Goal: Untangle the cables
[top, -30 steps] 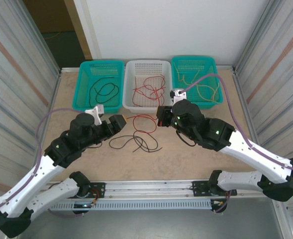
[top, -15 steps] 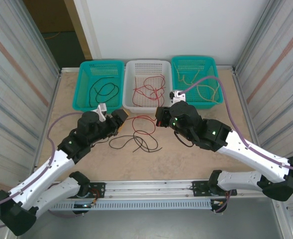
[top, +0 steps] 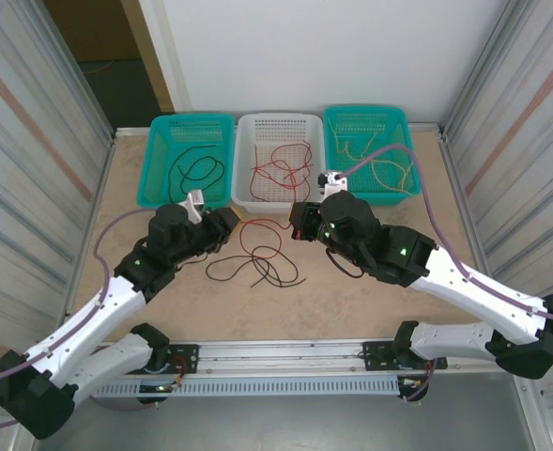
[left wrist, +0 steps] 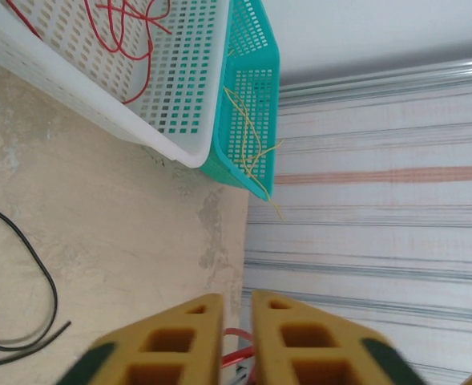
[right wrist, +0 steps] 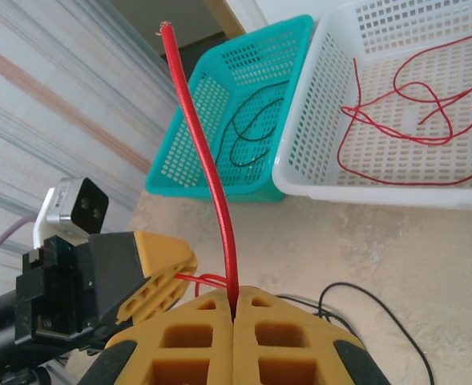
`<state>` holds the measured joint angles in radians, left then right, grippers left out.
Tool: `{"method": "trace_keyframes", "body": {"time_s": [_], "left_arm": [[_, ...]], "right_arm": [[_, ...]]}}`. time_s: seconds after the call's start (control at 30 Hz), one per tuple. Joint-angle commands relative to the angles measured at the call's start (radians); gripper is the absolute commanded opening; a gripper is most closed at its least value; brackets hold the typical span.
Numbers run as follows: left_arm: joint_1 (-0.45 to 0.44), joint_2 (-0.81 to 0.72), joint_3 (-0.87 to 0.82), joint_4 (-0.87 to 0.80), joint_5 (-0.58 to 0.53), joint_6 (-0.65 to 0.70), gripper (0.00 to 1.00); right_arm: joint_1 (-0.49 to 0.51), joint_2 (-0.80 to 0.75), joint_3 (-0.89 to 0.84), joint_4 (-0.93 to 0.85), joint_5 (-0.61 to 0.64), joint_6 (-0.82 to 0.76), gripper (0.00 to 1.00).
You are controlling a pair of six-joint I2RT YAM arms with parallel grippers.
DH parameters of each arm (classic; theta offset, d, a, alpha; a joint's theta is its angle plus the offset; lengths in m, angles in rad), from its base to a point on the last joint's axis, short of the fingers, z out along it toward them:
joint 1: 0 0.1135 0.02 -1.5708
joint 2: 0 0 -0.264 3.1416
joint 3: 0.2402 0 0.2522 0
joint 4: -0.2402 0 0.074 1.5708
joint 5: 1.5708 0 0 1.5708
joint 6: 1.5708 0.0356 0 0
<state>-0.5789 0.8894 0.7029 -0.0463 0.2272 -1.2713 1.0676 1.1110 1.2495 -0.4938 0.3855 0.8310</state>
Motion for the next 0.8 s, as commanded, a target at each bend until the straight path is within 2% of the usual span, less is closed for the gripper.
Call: {"method": "trace_keyframes", "body": {"time_s": [0.0, 0.1, 0.2, 0.27, 0.37, 0.43, 0.57, 0.67, 0.77], "left_arm": [[0.005, 0.003, 0.048, 0.01, 0.024, 0.069, 0.09], [0.001, 0.002, 0.091, -0.03, 0.026, 0.153, 0.0], [-0.033, -0.004, 0.12, -0.029, 0.03, 0.238, 0.0], [-0.074, 0.0, 0.134, -0.002, 0.053, 0.304, 0.0], [-0.175, 0.046, 0.168, 0.025, 0.157, 0.439, 0.0], [-0.256, 0.108, 0.227, -0.052, 0.229, 0.543, 0.0], [-0.385, 0.139, 0.267, -0.185, 0.227, 0.666, 0.0], [-0.391, 0.106, 0.25, -0.273, 0.21, 0.696, 0.0], [-0.391, 0.085, 0.264, -0.453, 0.168, 0.773, 0.0]], "right_arm": [[0.005, 0.005, 0.002, 0.006, 0.006, 0.026, 0.0], [-0.024, 0.032, 0.033, -0.036, -0.011, 0.051, 0.0], [-0.093, 0.066, 0.069, -0.081, -0.054, 0.089, 0.0], [-0.171, 0.095, 0.096, -0.103, -0.107, 0.115, 0.0], [-0.293, 0.144, 0.136, -0.103, -0.202, 0.135, 0.0], [-0.357, 0.172, 0.158, -0.083, -0.253, 0.144, 0.0], [-0.464, 0.199, 0.179, -0.083, -0.302, 0.181, 0.0], [-0.552, 0.195, 0.164, -0.083, -0.352, 0.207, 0.0], [-0.631, 0.177, 0.144, -0.08, -0.394, 0.217, 0.0]]}}
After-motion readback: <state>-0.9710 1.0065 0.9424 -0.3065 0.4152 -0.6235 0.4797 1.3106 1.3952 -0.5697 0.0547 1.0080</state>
